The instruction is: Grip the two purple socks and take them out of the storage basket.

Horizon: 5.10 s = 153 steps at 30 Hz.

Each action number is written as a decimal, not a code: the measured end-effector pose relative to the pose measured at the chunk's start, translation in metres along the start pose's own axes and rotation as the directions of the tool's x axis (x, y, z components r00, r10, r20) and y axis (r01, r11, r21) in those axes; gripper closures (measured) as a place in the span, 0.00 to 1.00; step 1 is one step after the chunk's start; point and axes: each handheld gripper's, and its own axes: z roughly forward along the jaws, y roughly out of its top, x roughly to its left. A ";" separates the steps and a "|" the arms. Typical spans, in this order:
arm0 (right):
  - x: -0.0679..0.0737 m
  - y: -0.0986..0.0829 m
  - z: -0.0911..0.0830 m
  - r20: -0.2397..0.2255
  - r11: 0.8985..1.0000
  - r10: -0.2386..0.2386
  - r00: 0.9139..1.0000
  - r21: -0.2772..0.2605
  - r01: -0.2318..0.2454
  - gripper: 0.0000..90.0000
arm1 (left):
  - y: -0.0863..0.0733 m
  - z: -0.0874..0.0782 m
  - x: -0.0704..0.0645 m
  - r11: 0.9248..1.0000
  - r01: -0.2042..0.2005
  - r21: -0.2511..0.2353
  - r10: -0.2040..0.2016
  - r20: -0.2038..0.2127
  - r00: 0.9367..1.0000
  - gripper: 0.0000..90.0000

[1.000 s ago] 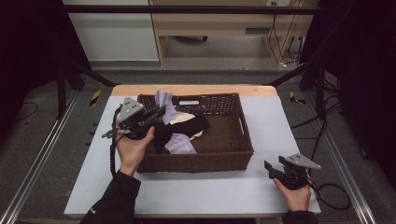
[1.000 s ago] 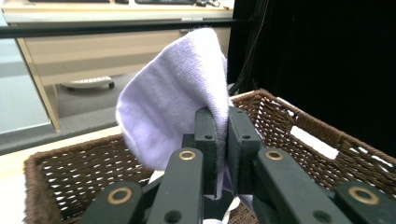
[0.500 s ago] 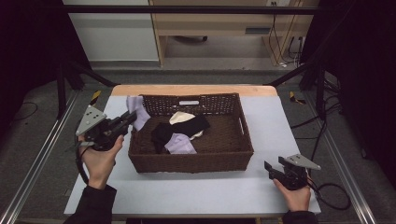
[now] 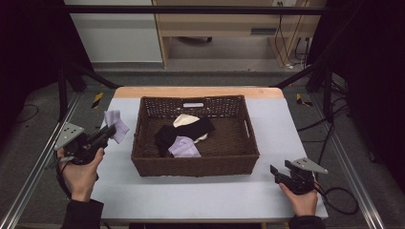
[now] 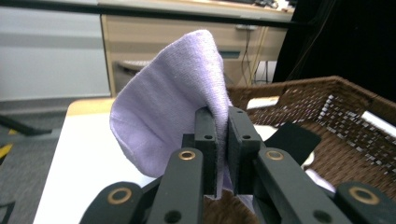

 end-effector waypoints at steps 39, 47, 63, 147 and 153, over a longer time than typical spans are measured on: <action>0.002 -0.002 0.002 0.015 1.000 -0.015 1.000 0.018 0.015 0.31 | -0.087 0.033 0.035 0.959 0.032 0.281 0.000 -0.110 0.994 0.66; 0.001 -0.003 0.002 0.018 1.000 -0.016 1.000 0.013 0.015 0.28 | -0.075 0.024 0.033 0.978 0.028 0.206 -0.003 -0.119 0.993 0.57; 0.001 -0.003 0.002 0.024 1.000 -0.022 0.999 0.011 0.021 0.33 | -0.037 0.009 0.003 0.997 -0.027 0.079 0.030 -0.037 0.999 0.56; 0.000 -0.001 0.002 0.014 1.000 -0.022 1.000 0.004 0.022 0.42 | -0.030 0.190 -0.113 0.830 -0.321 0.456 0.265 0.182 0.947 0.51; -0.001 -0.001 0.002 0.010 1.000 -0.023 1.000 -0.001 0.023 0.43 | -0.033 0.192 -0.115 0.813 -0.327 0.482 0.269 0.187 0.945 0.49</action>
